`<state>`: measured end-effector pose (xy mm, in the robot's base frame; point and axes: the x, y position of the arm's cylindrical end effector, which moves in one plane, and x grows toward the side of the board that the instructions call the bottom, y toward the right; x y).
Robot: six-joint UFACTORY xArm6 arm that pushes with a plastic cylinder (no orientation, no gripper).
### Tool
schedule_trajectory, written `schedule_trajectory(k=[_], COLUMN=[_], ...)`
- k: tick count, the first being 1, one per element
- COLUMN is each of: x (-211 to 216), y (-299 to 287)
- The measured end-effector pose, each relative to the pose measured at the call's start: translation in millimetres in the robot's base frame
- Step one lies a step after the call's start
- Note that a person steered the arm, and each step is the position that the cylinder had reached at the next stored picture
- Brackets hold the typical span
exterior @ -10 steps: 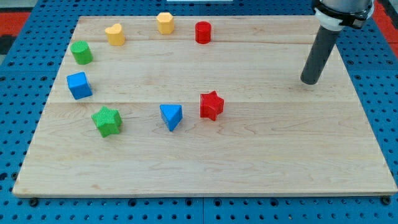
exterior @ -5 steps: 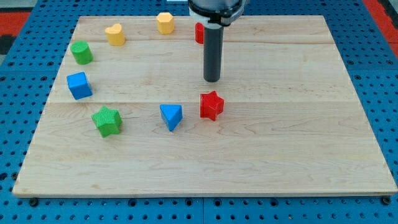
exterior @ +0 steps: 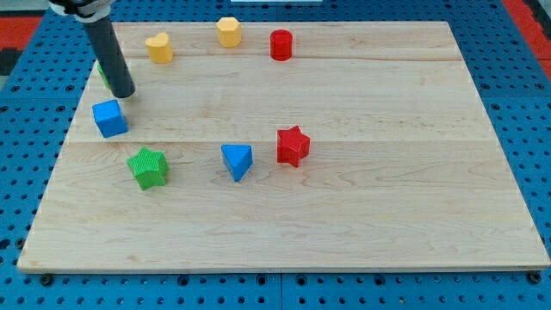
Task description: Move blue cube into blue triangle
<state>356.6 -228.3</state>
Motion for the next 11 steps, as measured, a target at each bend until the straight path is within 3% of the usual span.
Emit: schedule_trajectory(k=[1,5,7,9,10,11], x=[22,76,125,114,98,86], y=[13,-75,-37,18,-9,8])
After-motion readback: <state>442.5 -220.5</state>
